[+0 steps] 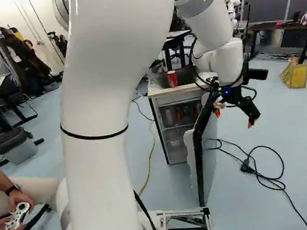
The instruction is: Grab a drink from the fridge
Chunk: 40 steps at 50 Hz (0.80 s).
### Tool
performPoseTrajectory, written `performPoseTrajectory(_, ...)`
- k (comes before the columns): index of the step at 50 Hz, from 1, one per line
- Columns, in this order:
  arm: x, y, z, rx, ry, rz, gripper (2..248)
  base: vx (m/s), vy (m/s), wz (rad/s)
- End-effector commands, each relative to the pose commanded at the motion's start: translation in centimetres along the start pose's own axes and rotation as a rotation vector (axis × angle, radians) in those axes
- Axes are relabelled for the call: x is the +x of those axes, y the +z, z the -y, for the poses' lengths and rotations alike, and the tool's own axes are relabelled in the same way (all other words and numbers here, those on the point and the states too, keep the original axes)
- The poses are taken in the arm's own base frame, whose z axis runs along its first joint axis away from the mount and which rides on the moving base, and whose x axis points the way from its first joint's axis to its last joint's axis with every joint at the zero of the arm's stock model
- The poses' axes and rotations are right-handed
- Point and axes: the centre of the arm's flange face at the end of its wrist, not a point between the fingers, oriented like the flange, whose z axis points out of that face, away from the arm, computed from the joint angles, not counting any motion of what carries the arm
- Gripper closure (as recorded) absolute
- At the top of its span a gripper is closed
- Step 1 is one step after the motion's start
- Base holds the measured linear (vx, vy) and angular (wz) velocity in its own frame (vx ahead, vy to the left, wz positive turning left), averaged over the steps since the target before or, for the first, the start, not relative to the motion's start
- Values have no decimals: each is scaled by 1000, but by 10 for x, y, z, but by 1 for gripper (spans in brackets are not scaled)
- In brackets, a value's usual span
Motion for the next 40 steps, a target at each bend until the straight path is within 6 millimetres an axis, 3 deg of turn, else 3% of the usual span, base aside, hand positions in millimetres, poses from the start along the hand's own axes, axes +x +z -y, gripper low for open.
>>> performPoseTrajectory(40,-59,-13,40,12,-82,39,3,0,0,0)
